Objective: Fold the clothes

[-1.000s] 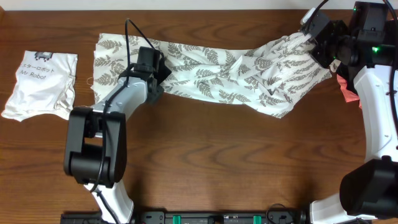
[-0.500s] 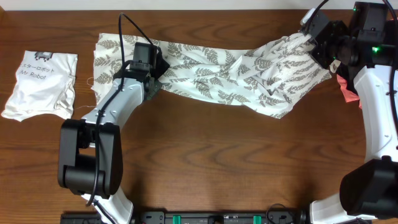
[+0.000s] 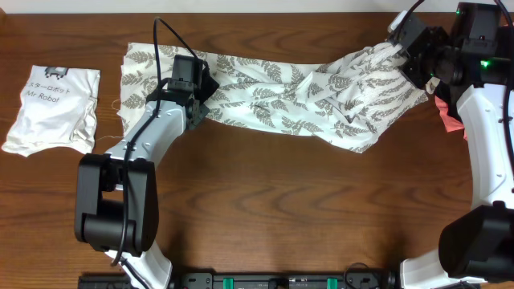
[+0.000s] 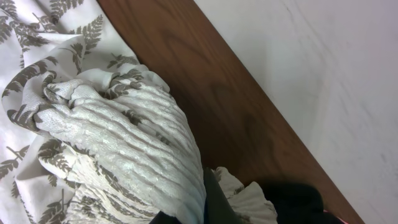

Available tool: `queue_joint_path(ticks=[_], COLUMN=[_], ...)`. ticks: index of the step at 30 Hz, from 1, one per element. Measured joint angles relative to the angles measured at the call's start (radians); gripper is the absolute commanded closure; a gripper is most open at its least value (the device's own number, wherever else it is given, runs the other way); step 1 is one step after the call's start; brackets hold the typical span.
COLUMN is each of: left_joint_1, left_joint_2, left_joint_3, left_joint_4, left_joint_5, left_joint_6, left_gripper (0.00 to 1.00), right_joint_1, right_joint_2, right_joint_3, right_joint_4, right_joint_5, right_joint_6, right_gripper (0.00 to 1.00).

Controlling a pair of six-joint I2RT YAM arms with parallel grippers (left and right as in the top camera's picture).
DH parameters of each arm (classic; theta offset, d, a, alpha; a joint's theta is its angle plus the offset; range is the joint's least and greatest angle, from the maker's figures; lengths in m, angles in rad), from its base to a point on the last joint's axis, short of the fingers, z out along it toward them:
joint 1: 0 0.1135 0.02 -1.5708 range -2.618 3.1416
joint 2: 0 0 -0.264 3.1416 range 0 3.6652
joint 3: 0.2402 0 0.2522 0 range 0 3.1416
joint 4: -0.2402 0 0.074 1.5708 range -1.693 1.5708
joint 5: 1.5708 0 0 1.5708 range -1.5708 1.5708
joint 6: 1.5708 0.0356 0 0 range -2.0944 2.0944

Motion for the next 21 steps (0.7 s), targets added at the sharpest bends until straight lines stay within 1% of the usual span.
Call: queue_joint_path(ticks=[9,16,21], left_joint_1=[0.000,0.000,0.000], left_joint_2=[0.000,0.000,0.000], left_joint_3=[0.000,0.000,0.000], left_joint_4=[0.008,0.052,0.055], left_joint_5=[0.000,0.000,0.000], left_joint_6=[0.000,0.000,0.000], left_gripper=[0.65,0.65,0.65], right_joint_1=[0.000,0.000,0.000], right_joint_2=[0.000,0.000,0.000], right_joint_3=[0.000,0.000,0.000], right_joint_4=[-0.003,-0.004,-0.004], right_joint_5=[0.000,0.000,0.000], right_joint_6=[0.000,0.000,0.000], right_gripper=[0.99,0.99,0.99])
